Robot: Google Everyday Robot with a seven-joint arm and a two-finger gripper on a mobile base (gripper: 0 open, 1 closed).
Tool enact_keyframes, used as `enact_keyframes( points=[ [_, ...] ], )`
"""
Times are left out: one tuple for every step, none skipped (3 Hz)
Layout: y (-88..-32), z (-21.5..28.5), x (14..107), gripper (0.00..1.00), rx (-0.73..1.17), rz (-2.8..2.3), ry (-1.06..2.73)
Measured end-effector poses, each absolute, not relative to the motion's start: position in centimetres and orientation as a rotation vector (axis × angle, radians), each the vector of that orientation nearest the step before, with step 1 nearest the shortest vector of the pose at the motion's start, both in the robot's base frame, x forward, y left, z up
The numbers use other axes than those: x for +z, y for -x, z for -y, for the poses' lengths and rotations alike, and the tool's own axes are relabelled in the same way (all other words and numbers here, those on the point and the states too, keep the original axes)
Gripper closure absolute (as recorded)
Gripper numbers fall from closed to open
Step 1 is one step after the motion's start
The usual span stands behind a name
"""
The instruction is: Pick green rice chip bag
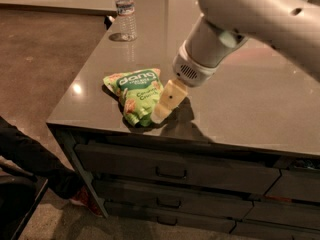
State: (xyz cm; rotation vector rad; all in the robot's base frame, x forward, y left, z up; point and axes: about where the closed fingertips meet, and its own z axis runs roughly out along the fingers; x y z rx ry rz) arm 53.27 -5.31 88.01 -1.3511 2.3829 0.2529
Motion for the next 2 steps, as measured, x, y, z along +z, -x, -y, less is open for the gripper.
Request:
enact_keyframes(
  points=[
    [-53.6, 4.7, 87.0, 0.00, 0.260, -2.424, 1.309],
    [-53.6, 3.2, 85.8, 0.00, 0.294, -2.440, 1.302]
  ],
)
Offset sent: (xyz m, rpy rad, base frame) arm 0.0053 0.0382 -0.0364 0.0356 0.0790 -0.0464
